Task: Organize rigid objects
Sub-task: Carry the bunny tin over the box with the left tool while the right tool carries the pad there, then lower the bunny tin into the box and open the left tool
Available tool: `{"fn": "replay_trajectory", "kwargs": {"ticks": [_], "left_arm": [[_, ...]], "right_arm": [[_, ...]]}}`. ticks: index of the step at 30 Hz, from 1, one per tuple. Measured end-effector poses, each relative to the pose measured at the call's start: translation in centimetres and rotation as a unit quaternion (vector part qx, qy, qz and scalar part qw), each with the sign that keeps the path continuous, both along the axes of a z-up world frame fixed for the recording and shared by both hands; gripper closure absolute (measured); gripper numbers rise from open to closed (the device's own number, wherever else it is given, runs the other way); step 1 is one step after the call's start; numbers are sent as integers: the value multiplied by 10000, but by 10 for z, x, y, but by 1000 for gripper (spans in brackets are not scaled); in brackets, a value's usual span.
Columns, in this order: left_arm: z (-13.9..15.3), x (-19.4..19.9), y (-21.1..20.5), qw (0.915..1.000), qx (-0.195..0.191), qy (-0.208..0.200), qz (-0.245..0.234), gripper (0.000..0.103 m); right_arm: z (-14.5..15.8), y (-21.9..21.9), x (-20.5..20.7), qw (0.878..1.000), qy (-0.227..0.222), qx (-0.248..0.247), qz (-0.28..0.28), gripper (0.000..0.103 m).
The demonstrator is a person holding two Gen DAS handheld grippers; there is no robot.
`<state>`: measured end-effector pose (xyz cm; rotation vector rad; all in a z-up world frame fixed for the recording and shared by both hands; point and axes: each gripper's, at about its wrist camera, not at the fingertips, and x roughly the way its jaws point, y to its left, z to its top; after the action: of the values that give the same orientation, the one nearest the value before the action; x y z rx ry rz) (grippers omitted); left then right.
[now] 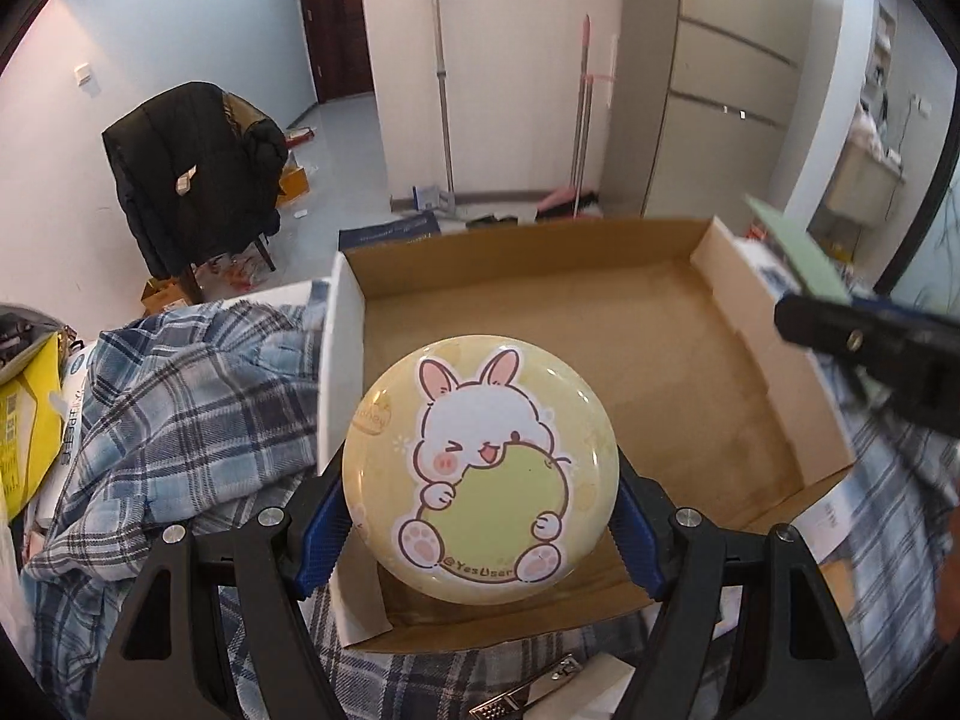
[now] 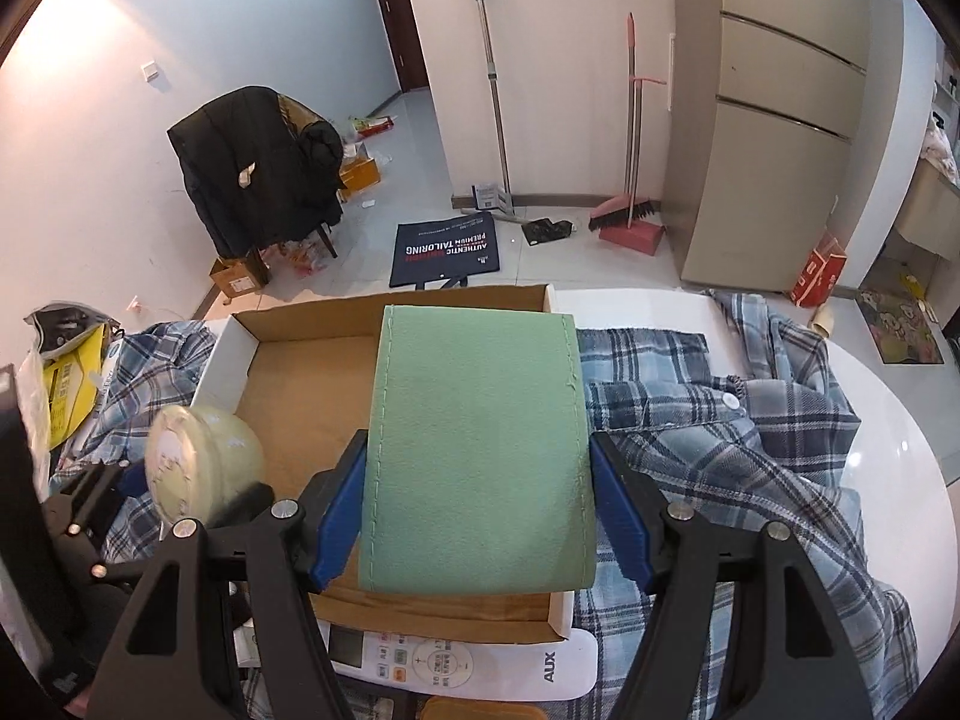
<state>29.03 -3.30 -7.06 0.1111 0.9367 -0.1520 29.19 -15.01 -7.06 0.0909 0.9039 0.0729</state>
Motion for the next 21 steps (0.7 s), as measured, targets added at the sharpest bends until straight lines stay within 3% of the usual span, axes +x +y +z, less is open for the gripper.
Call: {"fn": "replay_trajectory", "kwargs": {"ticks": [9, 18, 21], "left_arm": [[-16, 5, -5, 9992, 222, 330, -50, 26], [-23, 7, -8, 9986, 326, 393, -105, 26], [-21, 6, -8, 9992, 224, 295, -122, 18]], "right_arm": [[-4, 3, 4, 9999, 103, 6, 78, 35], [-8, 3, 7, 9998, 170, 19, 71, 35], [-8, 3, 7, 9998, 192, 78, 77, 35]]}}
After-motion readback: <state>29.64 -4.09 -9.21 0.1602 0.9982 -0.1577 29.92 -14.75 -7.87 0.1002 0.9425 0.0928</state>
